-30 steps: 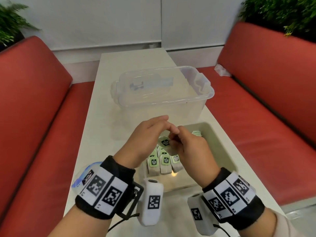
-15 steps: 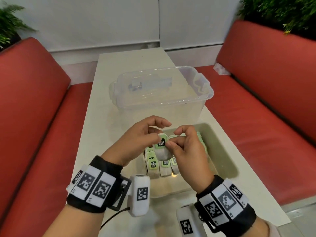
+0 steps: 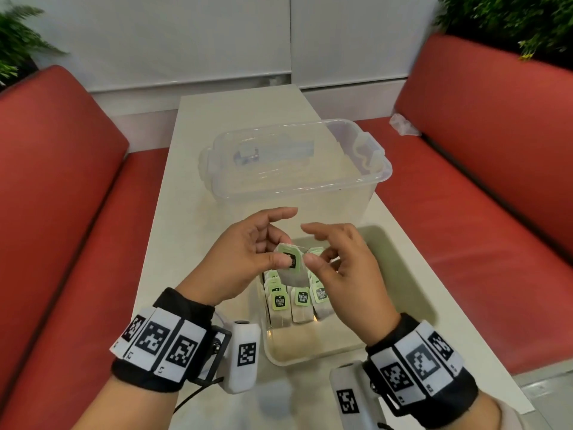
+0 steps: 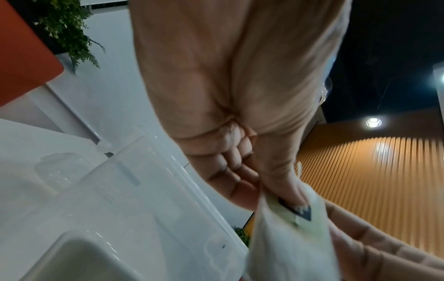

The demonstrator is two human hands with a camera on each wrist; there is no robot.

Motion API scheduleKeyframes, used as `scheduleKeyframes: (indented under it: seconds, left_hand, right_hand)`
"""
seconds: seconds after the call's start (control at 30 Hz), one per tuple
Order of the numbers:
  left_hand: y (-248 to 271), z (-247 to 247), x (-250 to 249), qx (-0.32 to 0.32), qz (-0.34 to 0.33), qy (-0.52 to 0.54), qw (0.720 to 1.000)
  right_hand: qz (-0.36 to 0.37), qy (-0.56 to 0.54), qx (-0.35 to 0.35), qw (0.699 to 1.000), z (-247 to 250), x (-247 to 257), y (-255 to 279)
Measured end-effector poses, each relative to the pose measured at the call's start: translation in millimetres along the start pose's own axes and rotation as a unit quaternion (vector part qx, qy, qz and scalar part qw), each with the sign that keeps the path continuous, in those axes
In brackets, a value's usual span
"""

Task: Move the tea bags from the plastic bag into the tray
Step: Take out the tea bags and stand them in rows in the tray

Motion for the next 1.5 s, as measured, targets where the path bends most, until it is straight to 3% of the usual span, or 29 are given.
scheduleKeyframes:
  seconds: [0.2, 0.3, 0.43, 0.6, 0.7, 0.83, 1.0, 1.13, 1.3, 1.5]
  left_hand:
    - [1.5, 4.7, 6.4, -0.021, 0.013, 0.028, 0.999]
    - [3.3, 4.7, 9.7, -0.045, 0.016, 0.069, 0.996]
    - [6.2, 3.3, 11.4, -0.094, -0.003, 0.103, 0.990]
    - [7.3, -3.1, 22.1, -0.137, 0.004, 0.153, 0.979]
    - [6.4, -11.4, 30.4, -0.094, 0.035, 0.160, 0.982]
    - [8.3, -21.3, 38.0, -0.033, 0.087, 0.105, 0.990]
    - [9.2, -24.0, 38.1, -0.030, 0.095, 0.183, 0.978]
    - [10.1, -25.3, 34.5, -0.036, 0.091, 0.200, 0.975]
    - [8.6, -22.0, 36.8, -0.062, 0.088, 0.151, 0.983]
    - [9.4, -31.7, 39.4, -0.042, 0.096, 0.071, 0.992]
  right_hand:
    - [-0.045, -0.131, 0.004, 0.990, 0.4, -5.9, -4.0]
    - [-0.086, -0.222, 0.053, 0.970, -7.0, -7.7, 0.5]
    - [-0.081, -0.146, 0.084, 0.982, -9.8, -12.9, 4.0]
    - [-0.087, -0.177, 0.036, 0.980, -9.7, -21.9, 6.1]
    - [-0.105, -0.211, -0.002, 0.972, -6.3, -27.0, 4.9]
    - [-0.085, -0.158, -0.007, 0.984, -0.5, -21.9, 2.2]
    - [-0.075, -0.134, -0.026, 0.988, 6.5, -19.2, 0.5]
    - [-0.062, -0.087, -0.002, 0.994, 1.6, -15.2, 4.2]
    - [-0.052, -0.112, -0.015, 0.992, 2.7, -10.5, 13.3]
    - [-0.041, -0.160, -0.030, 0.986, 6.6, -7.7, 15.9]
Point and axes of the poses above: each hand's wrist, its own y-axis away from the middle knuckle, its own z-axis out of the back of the hand, x = y × z, the point moved 8 cm from there along -y, towards the middle knuckle, and after that the axes turned 8 degrees about z, right-handed, at the moved point
